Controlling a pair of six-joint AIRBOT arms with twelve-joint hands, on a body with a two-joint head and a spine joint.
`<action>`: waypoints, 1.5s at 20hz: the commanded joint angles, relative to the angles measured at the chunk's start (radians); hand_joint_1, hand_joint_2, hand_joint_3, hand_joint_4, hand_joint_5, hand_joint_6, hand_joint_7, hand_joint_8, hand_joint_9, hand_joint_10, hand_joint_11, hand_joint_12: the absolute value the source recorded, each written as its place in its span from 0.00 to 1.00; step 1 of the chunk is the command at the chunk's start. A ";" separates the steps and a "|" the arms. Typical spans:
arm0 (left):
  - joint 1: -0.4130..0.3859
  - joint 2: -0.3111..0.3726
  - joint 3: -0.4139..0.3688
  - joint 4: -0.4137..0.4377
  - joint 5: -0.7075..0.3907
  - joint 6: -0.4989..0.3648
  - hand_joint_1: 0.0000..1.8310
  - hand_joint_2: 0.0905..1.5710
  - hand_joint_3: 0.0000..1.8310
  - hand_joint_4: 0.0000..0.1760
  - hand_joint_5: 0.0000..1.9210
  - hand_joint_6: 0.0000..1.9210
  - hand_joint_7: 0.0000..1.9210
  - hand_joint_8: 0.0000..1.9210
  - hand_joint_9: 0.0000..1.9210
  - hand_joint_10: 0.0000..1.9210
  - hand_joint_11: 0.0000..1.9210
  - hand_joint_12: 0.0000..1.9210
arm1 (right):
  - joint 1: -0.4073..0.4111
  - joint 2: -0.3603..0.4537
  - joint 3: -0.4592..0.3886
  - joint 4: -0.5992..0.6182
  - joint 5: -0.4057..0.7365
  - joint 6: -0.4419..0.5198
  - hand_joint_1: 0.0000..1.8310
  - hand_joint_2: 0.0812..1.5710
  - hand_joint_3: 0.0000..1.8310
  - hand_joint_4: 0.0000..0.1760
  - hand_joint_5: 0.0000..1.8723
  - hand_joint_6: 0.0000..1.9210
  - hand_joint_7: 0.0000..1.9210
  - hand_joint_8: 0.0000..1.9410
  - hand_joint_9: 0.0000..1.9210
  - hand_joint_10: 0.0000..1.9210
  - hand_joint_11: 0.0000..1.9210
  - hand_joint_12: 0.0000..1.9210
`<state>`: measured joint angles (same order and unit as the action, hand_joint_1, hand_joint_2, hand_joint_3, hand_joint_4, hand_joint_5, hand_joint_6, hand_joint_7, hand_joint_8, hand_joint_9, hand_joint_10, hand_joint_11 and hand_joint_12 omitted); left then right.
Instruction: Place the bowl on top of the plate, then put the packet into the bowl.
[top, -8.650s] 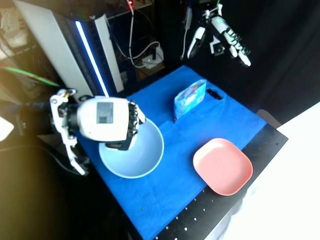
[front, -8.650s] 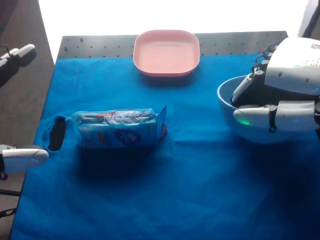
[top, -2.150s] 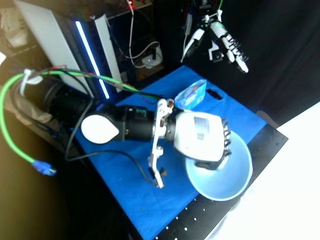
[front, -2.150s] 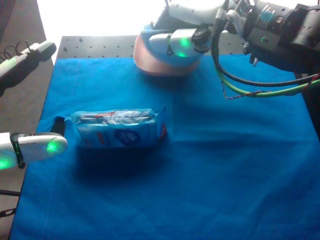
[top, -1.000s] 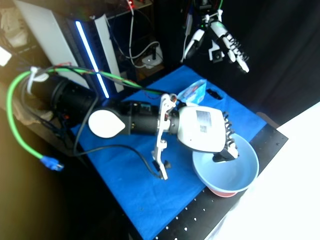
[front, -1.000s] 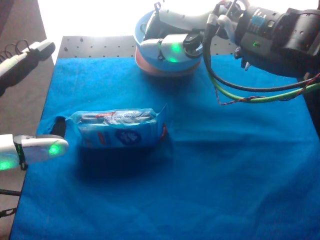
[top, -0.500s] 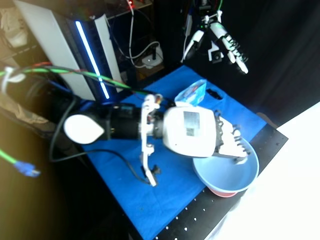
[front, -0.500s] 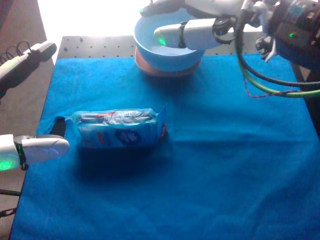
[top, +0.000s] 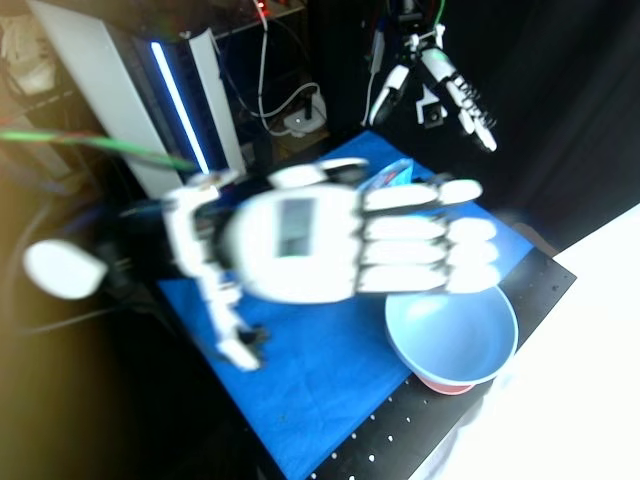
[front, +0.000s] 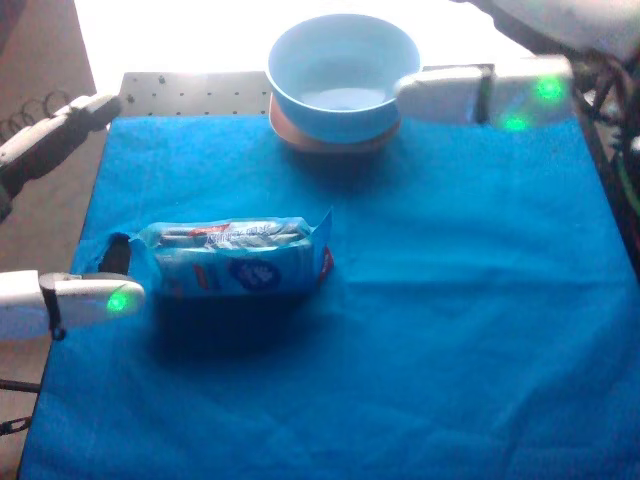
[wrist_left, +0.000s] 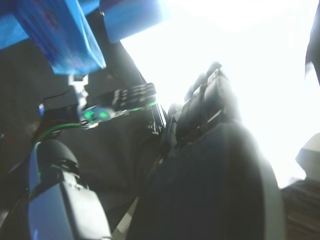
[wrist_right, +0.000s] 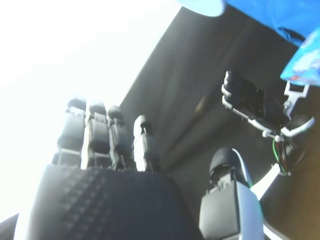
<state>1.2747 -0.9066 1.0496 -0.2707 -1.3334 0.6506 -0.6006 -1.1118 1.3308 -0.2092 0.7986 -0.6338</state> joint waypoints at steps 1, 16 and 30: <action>-0.026 -0.004 0.009 0.007 -0.099 -0.009 0.40 0.47 0.00 1.00 0.03 0.01 0.00 0.00 0.00 0.00 0.00 0.00 | -0.015 0.014 -0.021 0.059 0.195 -0.003 0.00 0.61 0.00 1.00 0.00 0.00 0.00 0.00 0.00 0.00 0.00 0.00; -0.286 -0.175 0.191 0.194 0.341 -0.014 0.47 0.52 0.00 0.87 0.13 0.00 0.19 0.00 0.21 0.00 0.08 0.38 | -0.377 0.164 -0.192 0.350 0.538 -0.003 0.08 0.65 0.01 1.00 0.03 0.00 0.00 0.00 0.00 0.00 0.00 0.00; -0.372 -0.142 0.204 0.225 0.289 -0.018 0.68 0.69 0.00 0.00 0.53 0.41 0.52 0.58 0.55 0.35 0.44 0.65 | -0.403 0.157 -0.191 0.384 0.538 -0.003 0.04 0.67 0.00 1.00 0.05 0.00 0.00 0.00 0.00 0.00 0.00 0.00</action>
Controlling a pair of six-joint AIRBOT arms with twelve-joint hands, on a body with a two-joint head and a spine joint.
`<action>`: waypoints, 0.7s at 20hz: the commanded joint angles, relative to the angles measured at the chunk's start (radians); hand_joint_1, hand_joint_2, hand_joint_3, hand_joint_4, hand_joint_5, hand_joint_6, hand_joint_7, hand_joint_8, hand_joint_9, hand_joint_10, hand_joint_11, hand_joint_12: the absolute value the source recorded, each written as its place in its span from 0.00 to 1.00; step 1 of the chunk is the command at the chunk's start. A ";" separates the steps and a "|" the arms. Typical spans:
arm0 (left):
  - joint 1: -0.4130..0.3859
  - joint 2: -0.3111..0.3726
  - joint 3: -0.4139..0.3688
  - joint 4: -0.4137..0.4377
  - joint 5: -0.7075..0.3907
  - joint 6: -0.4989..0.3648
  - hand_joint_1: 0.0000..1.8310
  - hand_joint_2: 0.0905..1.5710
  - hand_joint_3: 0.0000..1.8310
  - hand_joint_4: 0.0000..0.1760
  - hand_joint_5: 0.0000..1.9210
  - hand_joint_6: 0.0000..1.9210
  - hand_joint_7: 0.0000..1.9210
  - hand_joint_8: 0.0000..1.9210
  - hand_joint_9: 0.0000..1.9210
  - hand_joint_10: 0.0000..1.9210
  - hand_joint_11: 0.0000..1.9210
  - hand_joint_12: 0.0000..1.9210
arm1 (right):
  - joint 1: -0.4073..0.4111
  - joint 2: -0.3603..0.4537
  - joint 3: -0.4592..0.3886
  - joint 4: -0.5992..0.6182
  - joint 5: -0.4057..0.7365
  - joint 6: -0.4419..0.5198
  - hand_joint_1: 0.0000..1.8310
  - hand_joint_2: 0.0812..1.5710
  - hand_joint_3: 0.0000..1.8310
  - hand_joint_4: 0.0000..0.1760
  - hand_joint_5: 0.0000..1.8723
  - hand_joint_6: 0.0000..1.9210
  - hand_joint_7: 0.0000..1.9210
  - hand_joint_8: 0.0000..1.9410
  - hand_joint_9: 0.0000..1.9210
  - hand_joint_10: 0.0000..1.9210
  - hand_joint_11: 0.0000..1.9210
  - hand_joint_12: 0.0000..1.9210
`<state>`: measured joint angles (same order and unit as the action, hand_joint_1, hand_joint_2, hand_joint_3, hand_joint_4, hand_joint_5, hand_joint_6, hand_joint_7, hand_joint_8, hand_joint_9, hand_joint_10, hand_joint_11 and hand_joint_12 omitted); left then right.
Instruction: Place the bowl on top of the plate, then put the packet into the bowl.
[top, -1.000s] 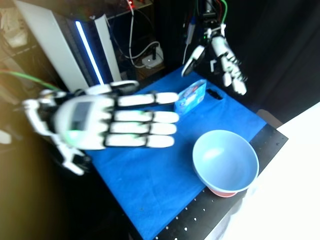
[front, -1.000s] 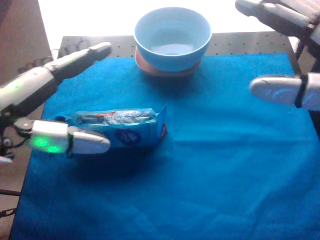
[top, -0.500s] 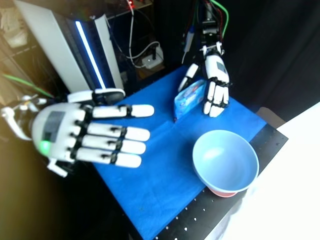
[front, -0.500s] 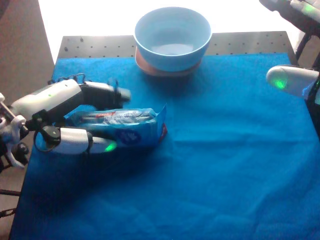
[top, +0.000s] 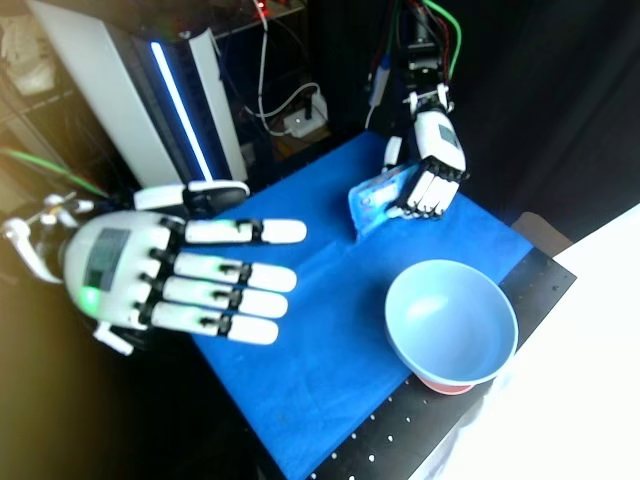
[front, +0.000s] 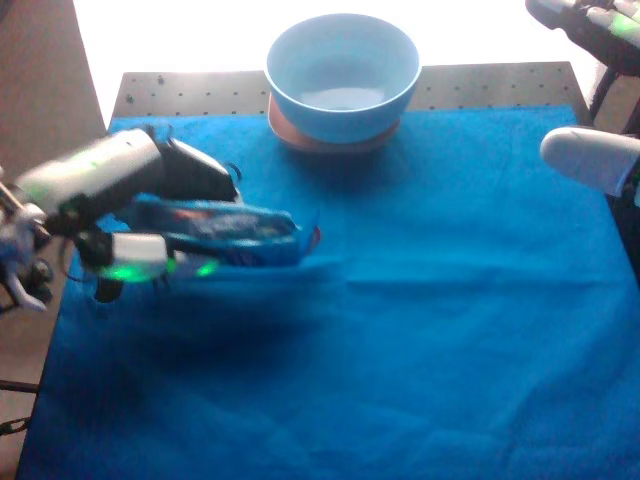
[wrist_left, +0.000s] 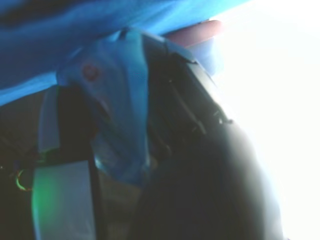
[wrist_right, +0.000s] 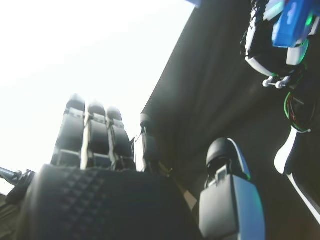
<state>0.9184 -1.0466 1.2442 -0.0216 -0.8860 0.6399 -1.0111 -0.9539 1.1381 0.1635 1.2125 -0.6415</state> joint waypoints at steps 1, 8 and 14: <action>-0.016 0.021 -0.003 -0.024 -0.190 -0.007 0.74 0.67 0.00 0.00 0.54 0.33 0.52 0.54 0.53 0.57 0.42 0.65 | 0.007 -0.002 0.001 0.013 0.125 0.005 0.03 0.67 0.00 1.00 0.05 0.00 0.00 0.00 0.00 0.00 0.00 0.00; -0.086 0.089 -0.018 -0.023 -0.364 -0.005 0.74 0.67 0.00 0.00 0.57 0.30 0.55 0.49 0.49 0.59 0.39 0.71 | -0.006 -0.007 0.001 0.028 0.125 0.005 0.01 0.72 0.01 1.00 0.04 0.00 0.00 0.00 0.00 0.00 0.00 0.00; -0.263 -0.020 0.116 -0.023 -0.194 0.007 0.76 0.65 0.00 0.00 0.54 0.42 0.60 0.38 0.53 0.52 0.39 0.62 | -0.008 -0.013 0.005 0.028 0.125 0.005 0.00 0.76 0.01 1.00 0.05 0.00 0.00 0.00 0.00 0.00 0.00 0.00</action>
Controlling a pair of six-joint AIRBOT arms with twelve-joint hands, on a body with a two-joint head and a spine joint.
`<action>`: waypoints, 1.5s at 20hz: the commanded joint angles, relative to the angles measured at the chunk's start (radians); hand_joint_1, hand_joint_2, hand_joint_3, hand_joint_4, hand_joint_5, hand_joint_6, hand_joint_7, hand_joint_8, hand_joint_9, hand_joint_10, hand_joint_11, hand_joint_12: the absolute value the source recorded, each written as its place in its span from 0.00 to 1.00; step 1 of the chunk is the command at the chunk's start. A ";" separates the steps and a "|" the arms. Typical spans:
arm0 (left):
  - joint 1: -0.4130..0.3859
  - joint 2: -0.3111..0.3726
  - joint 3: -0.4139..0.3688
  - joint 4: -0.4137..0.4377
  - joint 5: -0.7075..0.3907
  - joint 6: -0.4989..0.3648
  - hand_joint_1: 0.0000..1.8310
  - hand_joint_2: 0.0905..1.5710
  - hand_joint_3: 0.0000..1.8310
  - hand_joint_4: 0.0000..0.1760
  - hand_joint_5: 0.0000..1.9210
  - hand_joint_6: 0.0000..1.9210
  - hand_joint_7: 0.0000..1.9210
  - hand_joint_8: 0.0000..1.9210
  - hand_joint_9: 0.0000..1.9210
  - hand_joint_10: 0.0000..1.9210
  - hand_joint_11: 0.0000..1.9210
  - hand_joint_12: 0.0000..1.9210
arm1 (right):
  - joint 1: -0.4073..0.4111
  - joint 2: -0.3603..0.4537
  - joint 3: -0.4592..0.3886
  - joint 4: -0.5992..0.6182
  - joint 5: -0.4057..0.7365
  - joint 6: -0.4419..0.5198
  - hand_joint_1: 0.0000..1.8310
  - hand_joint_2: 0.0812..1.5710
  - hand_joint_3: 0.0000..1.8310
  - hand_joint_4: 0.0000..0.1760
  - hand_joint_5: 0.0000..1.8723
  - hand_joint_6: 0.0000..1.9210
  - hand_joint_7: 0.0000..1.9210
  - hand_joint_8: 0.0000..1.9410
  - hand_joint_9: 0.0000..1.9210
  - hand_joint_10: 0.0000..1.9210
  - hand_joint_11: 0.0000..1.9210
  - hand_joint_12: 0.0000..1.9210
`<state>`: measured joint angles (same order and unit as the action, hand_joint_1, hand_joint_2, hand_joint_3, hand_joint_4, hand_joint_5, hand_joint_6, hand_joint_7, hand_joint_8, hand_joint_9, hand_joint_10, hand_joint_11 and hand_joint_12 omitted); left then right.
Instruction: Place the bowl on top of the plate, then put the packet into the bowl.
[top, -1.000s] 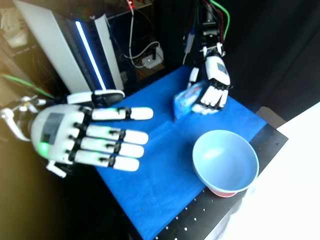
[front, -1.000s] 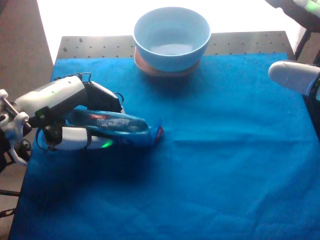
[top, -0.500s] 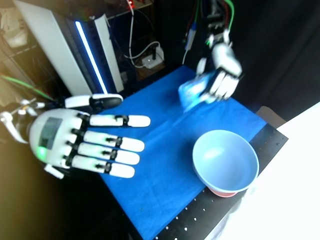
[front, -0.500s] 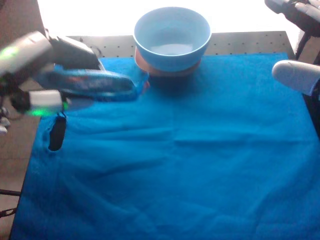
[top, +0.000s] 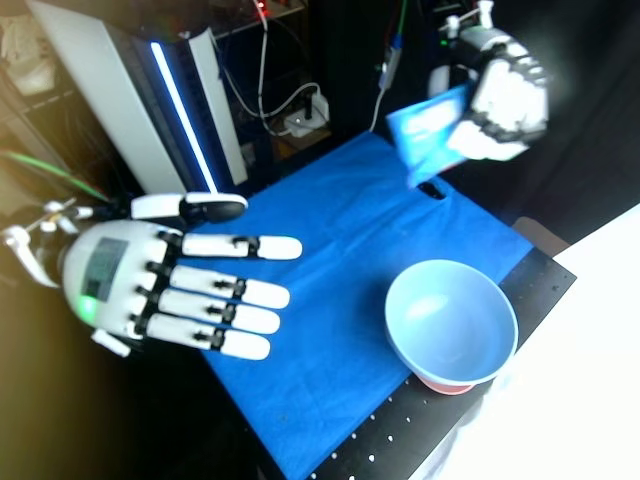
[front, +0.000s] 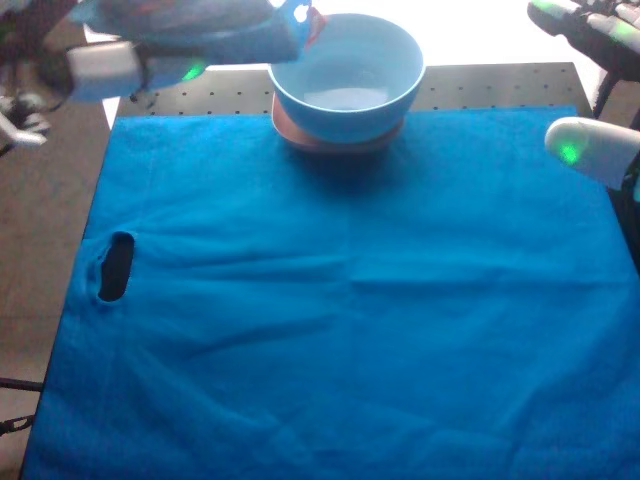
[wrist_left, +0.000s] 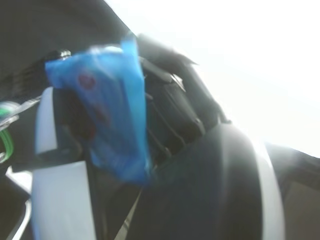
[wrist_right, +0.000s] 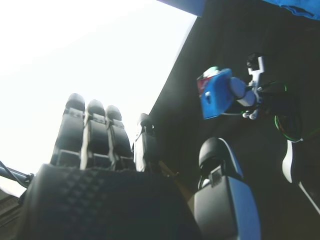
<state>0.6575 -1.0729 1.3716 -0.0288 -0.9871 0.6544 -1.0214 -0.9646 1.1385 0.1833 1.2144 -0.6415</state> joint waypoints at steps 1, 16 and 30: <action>-0.036 -0.024 0.025 -0.015 -0.050 -0.007 0.76 0.64 0.00 0.00 0.53 0.40 0.62 0.32 0.57 0.49 0.49 0.57 | 0.002 -0.003 0.006 0.008 0.123 0.005 0.00 0.77 0.01 1.00 0.06 0.00 0.00 0.00 0.00 0.00 0.00 0.00; -0.238 -0.279 0.295 0.095 0.333 -0.007 0.50 0.61 0.00 0.00 0.40 0.00 0.42 0.05 0.40 0.21 0.24 0.62 | -0.003 -0.034 0.038 0.005 0.123 0.006 0.03 0.82 0.00 0.91 0.07 0.00 0.00 0.00 0.00 0.00 0.00 0.00; -0.207 -0.236 0.250 0.074 0.276 -0.007 0.33 0.59 0.00 0.96 0.13 0.00 0.11 0.00 0.10 0.00 0.00 0.23 | -0.003 -0.035 0.036 0.006 0.122 0.009 0.06 0.83 0.00 0.86 0.07 0.00 0.00 0.00 0.00 0.00 0.01 0.01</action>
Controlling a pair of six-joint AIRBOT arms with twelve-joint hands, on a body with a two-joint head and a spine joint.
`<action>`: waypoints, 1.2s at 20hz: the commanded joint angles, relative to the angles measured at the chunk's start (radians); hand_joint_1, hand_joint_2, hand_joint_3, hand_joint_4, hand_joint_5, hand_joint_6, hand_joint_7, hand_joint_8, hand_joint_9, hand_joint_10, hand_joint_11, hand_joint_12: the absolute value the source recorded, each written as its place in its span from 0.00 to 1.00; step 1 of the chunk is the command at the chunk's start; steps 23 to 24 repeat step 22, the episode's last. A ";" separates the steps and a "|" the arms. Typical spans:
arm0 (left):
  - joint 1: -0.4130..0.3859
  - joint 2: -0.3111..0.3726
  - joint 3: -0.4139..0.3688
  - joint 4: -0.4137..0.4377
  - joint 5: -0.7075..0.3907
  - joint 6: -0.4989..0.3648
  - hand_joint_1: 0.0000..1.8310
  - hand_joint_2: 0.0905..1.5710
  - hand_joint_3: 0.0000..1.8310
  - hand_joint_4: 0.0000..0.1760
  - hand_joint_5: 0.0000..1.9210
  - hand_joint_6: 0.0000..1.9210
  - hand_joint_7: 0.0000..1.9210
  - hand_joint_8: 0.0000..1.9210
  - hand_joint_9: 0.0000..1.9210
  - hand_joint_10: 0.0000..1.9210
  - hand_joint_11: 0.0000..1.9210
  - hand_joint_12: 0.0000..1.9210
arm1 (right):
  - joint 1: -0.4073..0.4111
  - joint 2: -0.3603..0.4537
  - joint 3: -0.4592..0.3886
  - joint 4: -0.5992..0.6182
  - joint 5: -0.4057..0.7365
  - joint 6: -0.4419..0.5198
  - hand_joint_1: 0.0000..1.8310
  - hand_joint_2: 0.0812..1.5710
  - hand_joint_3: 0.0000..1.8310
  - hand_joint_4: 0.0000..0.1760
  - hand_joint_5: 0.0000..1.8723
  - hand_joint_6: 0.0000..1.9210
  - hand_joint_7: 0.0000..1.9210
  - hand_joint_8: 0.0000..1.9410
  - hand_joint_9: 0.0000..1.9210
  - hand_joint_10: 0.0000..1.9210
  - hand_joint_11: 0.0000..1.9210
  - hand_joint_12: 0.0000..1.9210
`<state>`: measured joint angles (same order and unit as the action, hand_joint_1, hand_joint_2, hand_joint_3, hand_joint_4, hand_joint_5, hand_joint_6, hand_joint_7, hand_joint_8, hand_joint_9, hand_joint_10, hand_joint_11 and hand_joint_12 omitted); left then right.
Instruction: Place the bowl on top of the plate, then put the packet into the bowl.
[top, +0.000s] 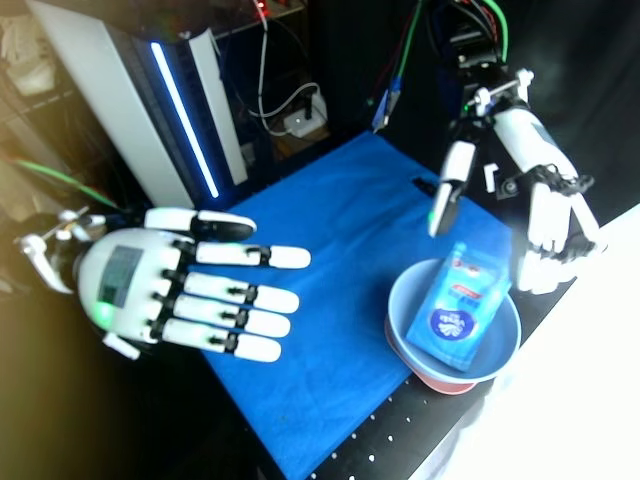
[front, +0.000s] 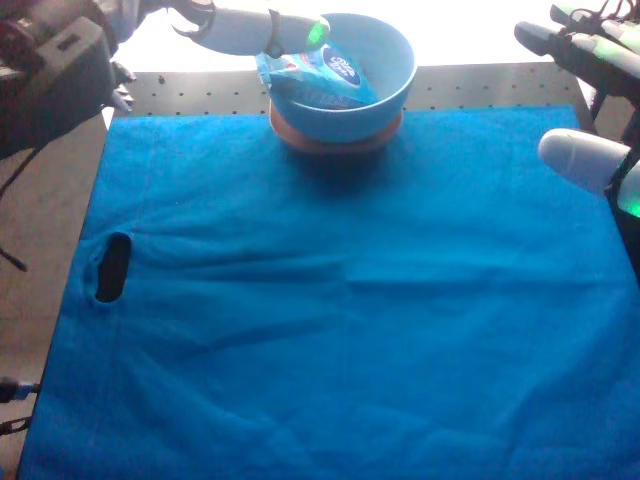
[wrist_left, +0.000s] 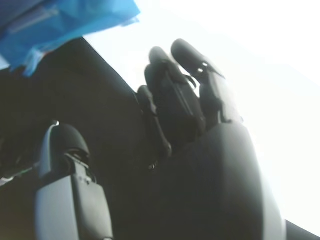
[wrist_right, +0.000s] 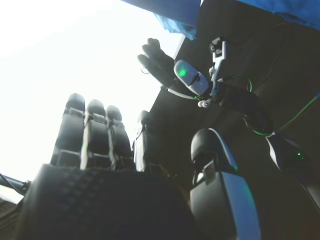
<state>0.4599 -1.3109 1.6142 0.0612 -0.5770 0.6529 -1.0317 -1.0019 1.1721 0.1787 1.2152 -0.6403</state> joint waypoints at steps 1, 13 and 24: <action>-0.004 0.020 -0.010 -0.015 -0.152 -0.005 0.31 0.58 0.00 0.99 0.08 0.00 0.06 0.00 0.06 0.00 0.00 0.14 | 0.008 0.004 0.001 0.010 0.122 0.008 0.06 0.81 0.00 0.87 0.06 0.00 0.00 0.00 0.00 0.00 0.01 0.01; 0.337 0.352 -0.354 -0.180 -0.539 0.095 0.14 0.55 0.00 0.83 0.00 0.00 0.00 0.00 0.00 0.00 0.00 0.00 | -0.186 0.118 -0.115 0.139 0.341 0.008 0.15 0.69 0.01 0.88 0.01 0.00 0.00 0.00 0.00 0.00 0.00 0.00; 0.841 0.458 -0.641 -0.422 -1.043 0.141 0.28 0.54 0.00 0.41 0.00 0.00 0.00 0.00 0.00 0.00 0.00 0.00 | -0.322 0.150 -0.207 0.205 0.441 0.008 0.15 0.70 0.00 1.00 0.00 0.00 0.00 0.00 0.00 0.00 0.00 0.00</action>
